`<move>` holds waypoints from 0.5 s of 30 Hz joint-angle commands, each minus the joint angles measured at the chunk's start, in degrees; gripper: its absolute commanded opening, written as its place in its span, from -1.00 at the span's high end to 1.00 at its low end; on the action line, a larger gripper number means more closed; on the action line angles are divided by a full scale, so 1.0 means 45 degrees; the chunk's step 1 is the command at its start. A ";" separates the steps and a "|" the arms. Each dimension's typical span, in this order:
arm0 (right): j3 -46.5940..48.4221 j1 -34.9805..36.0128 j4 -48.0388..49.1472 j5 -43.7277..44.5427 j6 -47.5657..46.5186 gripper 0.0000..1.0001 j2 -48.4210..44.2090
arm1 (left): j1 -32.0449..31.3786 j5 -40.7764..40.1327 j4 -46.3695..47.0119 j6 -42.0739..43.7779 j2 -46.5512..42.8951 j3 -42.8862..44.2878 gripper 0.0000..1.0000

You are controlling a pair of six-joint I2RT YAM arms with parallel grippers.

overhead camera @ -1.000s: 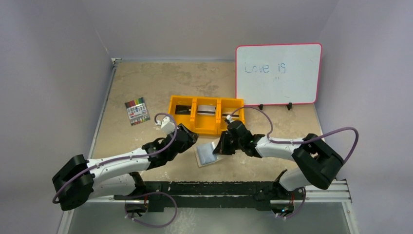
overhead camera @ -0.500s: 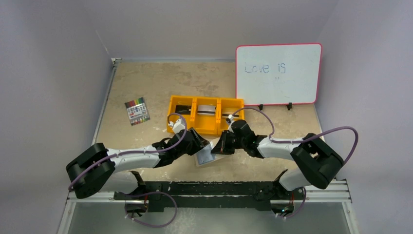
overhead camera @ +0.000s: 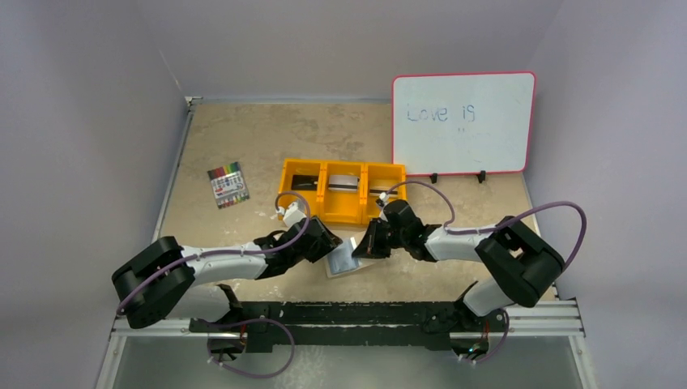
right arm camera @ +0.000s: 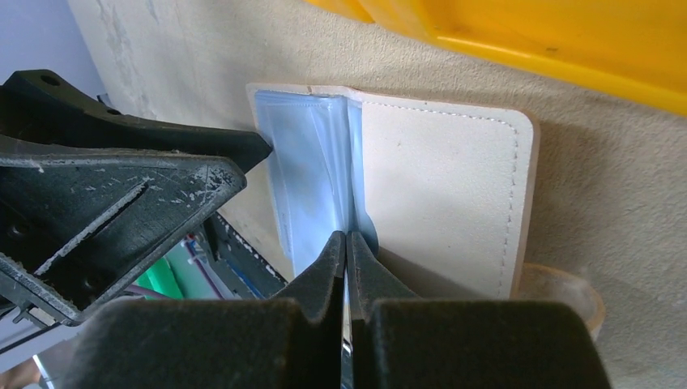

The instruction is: Take the credit cards out of the card holder

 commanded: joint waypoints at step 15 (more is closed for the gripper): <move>0.0651 -0.0056 -0.0356 0.0376 -0.0716 0.57 -0.0395 | -0.0030 0.1088 0.2544 -0.0337 0.1435 -0.0336 0.13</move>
